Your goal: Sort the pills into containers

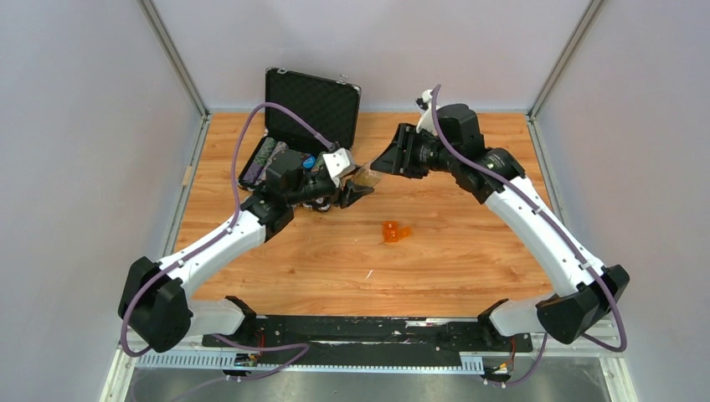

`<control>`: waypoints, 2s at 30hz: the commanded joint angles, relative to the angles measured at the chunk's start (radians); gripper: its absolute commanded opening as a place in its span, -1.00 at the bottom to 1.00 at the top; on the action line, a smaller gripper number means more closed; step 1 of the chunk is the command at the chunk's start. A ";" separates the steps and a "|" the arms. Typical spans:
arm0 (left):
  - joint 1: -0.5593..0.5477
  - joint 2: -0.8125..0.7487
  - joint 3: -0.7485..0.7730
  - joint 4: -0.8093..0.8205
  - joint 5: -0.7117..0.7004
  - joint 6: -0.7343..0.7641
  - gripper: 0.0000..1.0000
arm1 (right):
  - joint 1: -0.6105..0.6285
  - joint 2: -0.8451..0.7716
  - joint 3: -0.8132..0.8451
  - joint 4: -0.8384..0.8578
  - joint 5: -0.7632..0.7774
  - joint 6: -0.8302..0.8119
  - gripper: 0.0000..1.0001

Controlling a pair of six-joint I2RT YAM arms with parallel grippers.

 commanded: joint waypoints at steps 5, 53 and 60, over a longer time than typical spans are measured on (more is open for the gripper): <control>-0.031 -0.012 0.019 0.098 -0.010 0.034 -1.00 | 0.029 0.046 0.070 0.015 0.114 0.164 0.33; -0.031 -0.006 0.053 0.043 0.104 0.029 -1.00 | -0.043 -0.022 0.017 0.009 -0.209 -0.294 -0.52; -0.031 0.000 0.049 0.064 0.031 0.046 -1.00 | -0.008 0.005 -0.004 -0.010 0.127 0.209 -0.82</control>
